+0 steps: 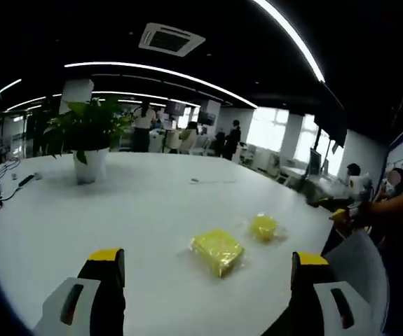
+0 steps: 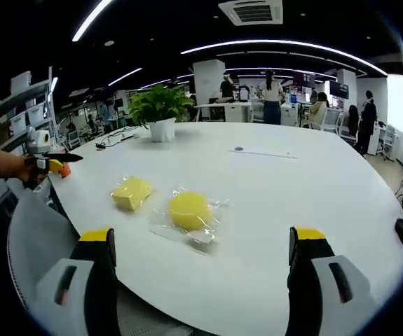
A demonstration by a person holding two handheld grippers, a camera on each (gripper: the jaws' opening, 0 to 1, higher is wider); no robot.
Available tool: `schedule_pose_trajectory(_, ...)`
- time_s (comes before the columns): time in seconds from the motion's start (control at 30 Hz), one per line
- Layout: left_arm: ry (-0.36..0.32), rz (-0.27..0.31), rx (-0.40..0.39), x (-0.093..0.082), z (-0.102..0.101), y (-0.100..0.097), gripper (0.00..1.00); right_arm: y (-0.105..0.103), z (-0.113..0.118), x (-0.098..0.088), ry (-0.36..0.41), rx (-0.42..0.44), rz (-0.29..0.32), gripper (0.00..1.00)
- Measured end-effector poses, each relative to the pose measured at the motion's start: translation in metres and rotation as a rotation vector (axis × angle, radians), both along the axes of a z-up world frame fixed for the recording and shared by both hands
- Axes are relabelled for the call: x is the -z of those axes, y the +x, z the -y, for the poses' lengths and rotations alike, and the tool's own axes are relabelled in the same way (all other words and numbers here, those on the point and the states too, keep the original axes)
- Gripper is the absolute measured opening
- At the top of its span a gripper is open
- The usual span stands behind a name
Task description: Compare the silicone blocks by pressing each to a similar depth, holding the contact briefly, and releasing to observe deformation and rebound differences across the visible hardness samples.
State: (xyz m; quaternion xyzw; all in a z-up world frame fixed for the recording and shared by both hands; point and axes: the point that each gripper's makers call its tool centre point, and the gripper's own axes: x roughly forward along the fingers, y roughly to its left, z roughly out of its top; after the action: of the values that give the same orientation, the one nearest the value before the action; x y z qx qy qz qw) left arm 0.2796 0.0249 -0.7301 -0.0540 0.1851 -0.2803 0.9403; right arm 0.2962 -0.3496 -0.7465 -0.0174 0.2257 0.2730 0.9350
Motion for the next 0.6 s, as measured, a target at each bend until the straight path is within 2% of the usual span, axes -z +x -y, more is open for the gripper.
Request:
schedule_pose_trajectory(0.07,0.005,-0.007,0.003,0.001,0.003,-0.003,1.0,-0.003,0.0,-0.001,-0.006,0.002,0.001,0.96)
schedule_pose_trajectory(0.17,-0.07,-0.024,-0.021,-0.003,0.002,-0.002,1.0,-0.005,0.0,0.001,0.024,0.012,-0.026,0.96)
schedule_pose_trajectory(0.3,-0.049,-0.017,-0.032,-0.005,0.0,0.004,1.0,-0.006,-0.001,0.005,0.01,-0.002,-0.043,0.96)
schedule_pose_trajectory(0.37,-0.026,0.003,-0.016,-0.009,0.004,0.005,1.0,-0.006,-0.002,-0.004,0.011,-0.009,-0.012,0.96)
schedule_pose_trajectory(0.43,-0.031,0.006,-0.01,-0.013,0.008,0.004,1.0,-0.004,-0.002,-0.009,-0.005,-0.037,0.041,0.96)
schedule_pose_trajectory(0.5,-0.022,0.01,-0.002,-0.015,0.011,0.003,1.0,-0.007,-0.003,-0.005,-0.013,-0.041,0.018,0.96)
schedule_pose_trajectory(0.53,-0.014,0.02,0.0,-0.017,0.011,0.003,1.0,-0.007,-0.002,-0.007,-0.013,-0.04,0.029,0.96)
schedule_pose_trajectory(0.57,-0.006,0.032,0.0,-0.019,0.01,0.003,1.0,-0.004,-0.002,-0.011,-0.017,-0.037,0.068,0.96)
schedule_pose_trajectory(0.6,-0.002,0.04,0.0,-0.02,0.009,0.004,1.0,-0.004,-0.001,-0.013,-0.008,-0.033,0.073,0.96)
